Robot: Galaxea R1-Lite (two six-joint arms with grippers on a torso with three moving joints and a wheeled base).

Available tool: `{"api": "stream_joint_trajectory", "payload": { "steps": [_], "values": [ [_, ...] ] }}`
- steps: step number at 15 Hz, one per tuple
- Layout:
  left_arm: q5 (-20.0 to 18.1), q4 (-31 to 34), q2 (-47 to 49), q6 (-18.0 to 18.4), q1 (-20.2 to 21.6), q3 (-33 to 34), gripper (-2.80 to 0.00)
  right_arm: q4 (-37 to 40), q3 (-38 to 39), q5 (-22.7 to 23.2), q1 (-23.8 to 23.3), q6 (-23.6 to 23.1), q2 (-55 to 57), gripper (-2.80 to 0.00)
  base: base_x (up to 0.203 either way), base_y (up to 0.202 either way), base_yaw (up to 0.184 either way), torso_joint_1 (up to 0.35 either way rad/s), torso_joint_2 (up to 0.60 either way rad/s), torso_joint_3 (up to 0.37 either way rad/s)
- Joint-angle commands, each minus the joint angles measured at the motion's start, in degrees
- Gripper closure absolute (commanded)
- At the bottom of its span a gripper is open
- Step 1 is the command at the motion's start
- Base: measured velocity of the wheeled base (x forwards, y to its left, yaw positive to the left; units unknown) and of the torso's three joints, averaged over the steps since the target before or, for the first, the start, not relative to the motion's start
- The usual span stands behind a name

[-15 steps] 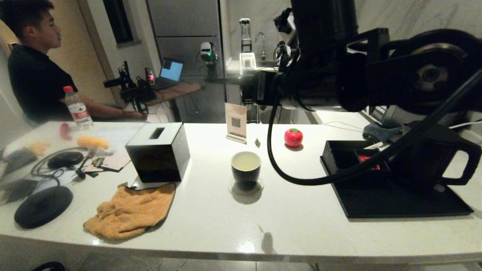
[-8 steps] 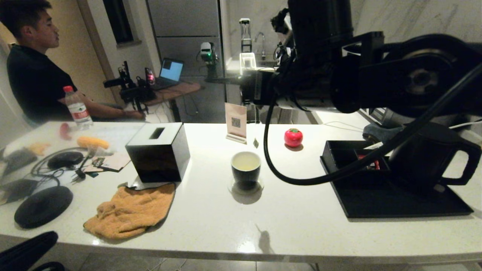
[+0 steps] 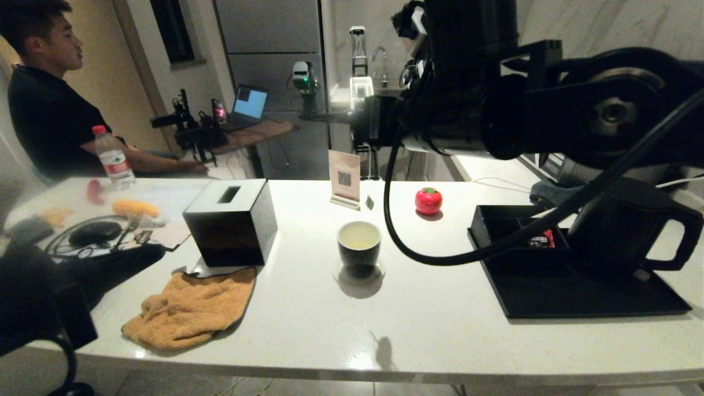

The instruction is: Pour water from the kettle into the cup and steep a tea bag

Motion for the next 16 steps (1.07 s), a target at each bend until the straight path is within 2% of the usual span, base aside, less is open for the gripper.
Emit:
{"api": "stream_joint_trajectory", "payload": {
  "steps": [1, 7, 8, 16],
  "values": [
    [0.02, -4.38, 9.56, -0.01, -3.07, -2.41, 0.0, 0.11, -0.32, -0.13, 0.03, 0.0, -0.05, 0.0, 0.0, 0.0, 0.0, 0.0, 0.0, 0.0],
    [0.1, -18.87, 23.68, -1.89, -10.3, -7.45, 0.0, 0.11, -0.32, -0.31, 0.62, -0.09, -0.14, 0.0, 0.0, 0.0, 0.0, 0.0, 0.0, 0.0],
    [0.15, -20.81, 25.75, -2.16, -11.15, -8.04, -2.8, 0.11, -0.32, -0.4, 0.64, -0.09, -0.14, 0.0, 0.0, 0.0, 0.0, 0.0, 0.0, 0.0],
    [0.94, -29.38, 36.09, -2.41, -16.65, -10.87, -2.8, 0.29, -0.23, -0.57, 0.64, -0.09, 0.04, 0.0, 0.0, 0.0, 0.0, 0.0, 0.0, 0.0]
  ]
}}
